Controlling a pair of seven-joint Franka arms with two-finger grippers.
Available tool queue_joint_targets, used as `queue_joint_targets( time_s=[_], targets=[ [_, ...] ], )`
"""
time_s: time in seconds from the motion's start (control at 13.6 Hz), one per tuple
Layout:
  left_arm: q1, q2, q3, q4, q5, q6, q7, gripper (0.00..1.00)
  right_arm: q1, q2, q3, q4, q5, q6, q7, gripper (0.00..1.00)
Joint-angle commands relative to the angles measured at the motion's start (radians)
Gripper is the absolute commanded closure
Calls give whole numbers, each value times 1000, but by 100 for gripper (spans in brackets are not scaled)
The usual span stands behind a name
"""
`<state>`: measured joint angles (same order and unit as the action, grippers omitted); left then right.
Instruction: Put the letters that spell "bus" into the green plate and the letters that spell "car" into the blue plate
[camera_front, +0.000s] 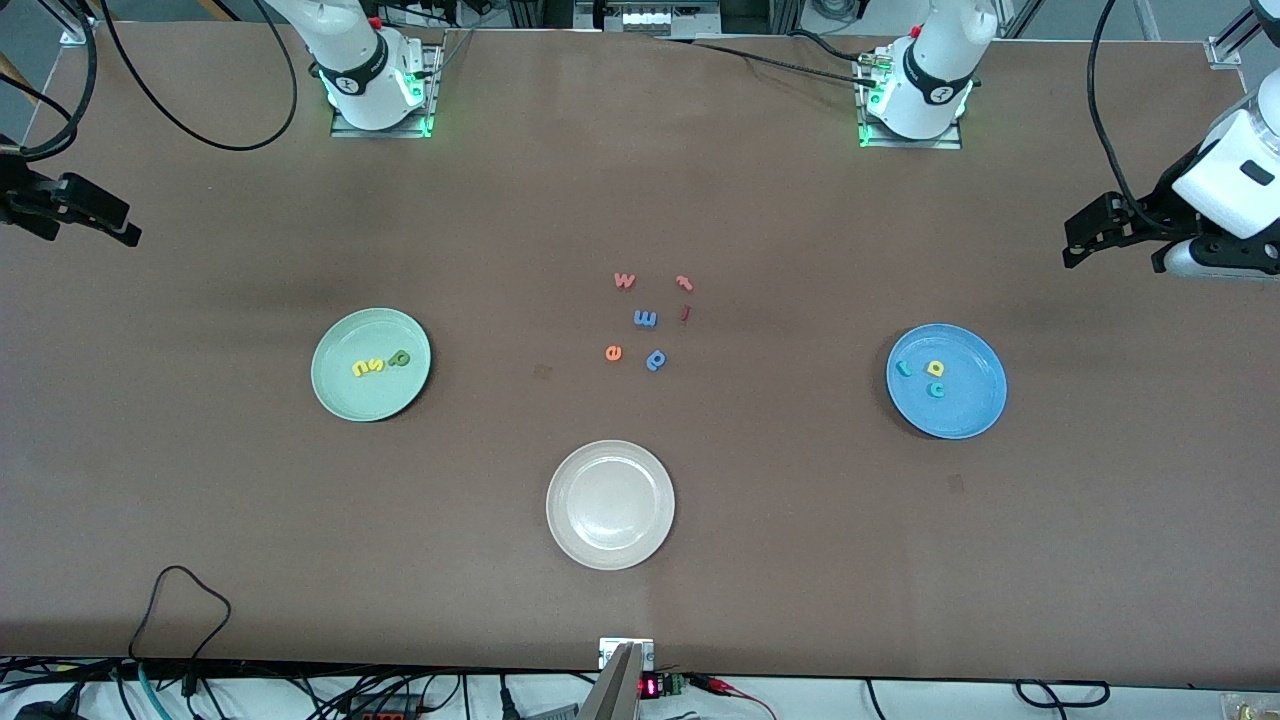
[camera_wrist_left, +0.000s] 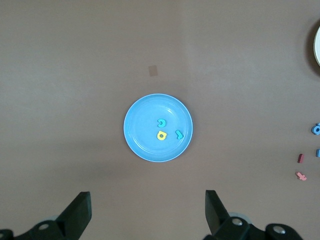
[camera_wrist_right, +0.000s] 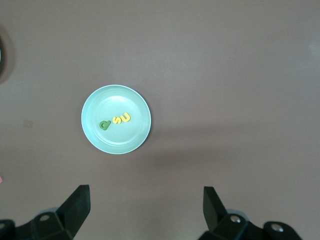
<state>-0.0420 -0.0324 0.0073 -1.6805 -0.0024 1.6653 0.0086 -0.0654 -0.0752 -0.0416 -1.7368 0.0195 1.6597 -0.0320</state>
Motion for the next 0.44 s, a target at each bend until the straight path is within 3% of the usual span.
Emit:
queue_joint_targets(
  time_s=[0.0, 0.37],
  targets=[
    [-13, -24, 8, -11, -5, -19, 22, 0, -5, -11, 11, 11, -4, -25, -2, 0],
    [-16, -17, 7, 1, -5, -27, 22, 0, -5, -11, 11, 11, -3, -50, 1, 0]
  ],
)
